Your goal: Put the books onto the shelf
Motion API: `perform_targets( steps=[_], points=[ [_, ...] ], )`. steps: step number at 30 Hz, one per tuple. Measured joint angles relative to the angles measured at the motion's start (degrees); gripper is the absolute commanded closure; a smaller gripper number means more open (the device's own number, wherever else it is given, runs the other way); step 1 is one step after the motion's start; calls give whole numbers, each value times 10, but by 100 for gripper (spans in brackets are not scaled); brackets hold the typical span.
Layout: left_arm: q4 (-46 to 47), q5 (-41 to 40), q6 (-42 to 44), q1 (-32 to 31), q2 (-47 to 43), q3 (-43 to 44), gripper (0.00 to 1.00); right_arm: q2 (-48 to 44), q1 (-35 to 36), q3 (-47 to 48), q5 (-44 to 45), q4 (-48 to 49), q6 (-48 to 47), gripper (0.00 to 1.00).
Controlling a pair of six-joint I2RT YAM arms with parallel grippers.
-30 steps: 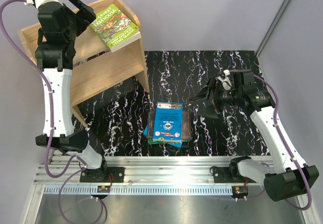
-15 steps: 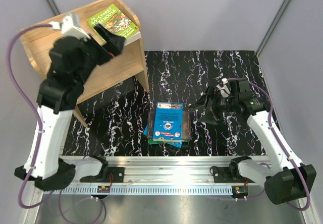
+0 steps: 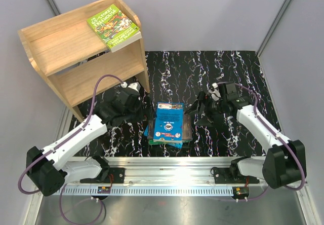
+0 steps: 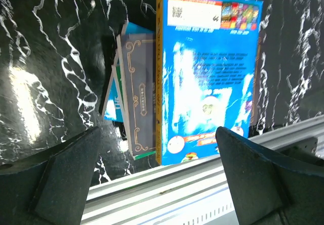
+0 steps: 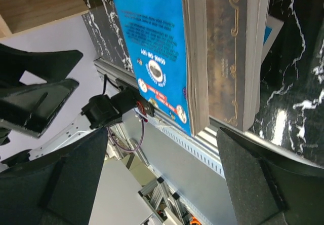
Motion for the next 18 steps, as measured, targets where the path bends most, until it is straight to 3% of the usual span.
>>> perform_targets(
  steps=[8,18],
  points=[
    [114,66,-1,0,30,-27,1,72,19,-18,31,70,0,6],
    [205,137,-1,0,162,-53,1,115,24,-33,52,122,3,6]
  ],
)
